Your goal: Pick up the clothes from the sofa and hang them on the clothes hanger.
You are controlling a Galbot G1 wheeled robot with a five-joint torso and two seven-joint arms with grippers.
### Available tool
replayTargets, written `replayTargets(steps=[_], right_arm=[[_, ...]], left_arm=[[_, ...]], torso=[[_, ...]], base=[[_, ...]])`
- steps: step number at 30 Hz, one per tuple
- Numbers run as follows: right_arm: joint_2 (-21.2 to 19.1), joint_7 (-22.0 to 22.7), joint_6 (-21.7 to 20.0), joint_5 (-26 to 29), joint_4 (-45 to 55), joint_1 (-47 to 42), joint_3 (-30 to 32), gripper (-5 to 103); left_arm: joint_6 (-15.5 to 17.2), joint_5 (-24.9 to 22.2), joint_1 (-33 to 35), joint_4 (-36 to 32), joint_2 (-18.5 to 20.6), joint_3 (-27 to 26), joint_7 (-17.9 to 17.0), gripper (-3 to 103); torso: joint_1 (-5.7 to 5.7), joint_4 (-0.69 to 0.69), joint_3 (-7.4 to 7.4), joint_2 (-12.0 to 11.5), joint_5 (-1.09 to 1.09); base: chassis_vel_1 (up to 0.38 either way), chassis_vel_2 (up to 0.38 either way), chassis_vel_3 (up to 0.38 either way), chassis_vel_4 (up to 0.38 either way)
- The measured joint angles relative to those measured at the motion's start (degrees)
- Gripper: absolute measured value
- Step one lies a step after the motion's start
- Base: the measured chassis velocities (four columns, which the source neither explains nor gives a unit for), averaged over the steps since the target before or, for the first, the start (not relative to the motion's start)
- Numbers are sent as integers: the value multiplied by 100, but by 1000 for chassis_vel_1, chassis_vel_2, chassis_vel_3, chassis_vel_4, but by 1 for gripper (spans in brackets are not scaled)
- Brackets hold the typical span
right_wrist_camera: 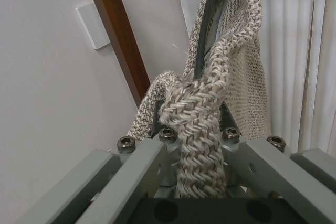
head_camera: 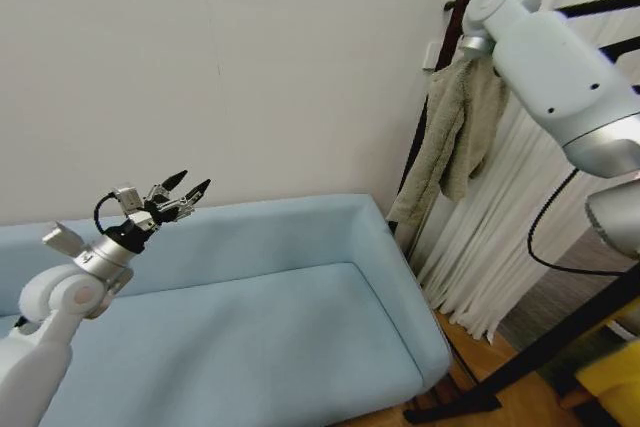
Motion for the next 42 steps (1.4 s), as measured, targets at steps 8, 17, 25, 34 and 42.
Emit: replayTargets(steps=[8, 17, 25, 34, 42], right_arm=[[-6, -185, -74, -32, -330, 20, -6, 6], [-89, -306, -86, -120, -558, 72, -68, 6], [-186, -291, -92, -60, -540, -2, -85, 6], [-292, -367, -109, -36, -572, 81, -221, 6], [-308, -286, -118, 54, -577, 65, -214, 6]], left_arm=[[1, 15, -11, 24, -29, 3, 35, 100], [1, 40, -44, 84, -43, 32, 103, 100], [0, 60, -58, 116, -64, 48, 140, 100], [1, 95, -65, 149, -88, 67, 203, 100], [1, 106, -53, 153, -97, 76, 263, 100]], torso=[[0, 1, 0, 0, 0], [0, 0, 0, 0, 0], [0, 2, 0, 0, -1], [0, 0, 0, 0, 1], [0, 0, 0, 0, -1]], base=[[0, 0, 0, 0], [0, 0, 0, 0], [0, 0, 0, 0], [0, 0, 0, 0], [0, 0, 0, 0]])
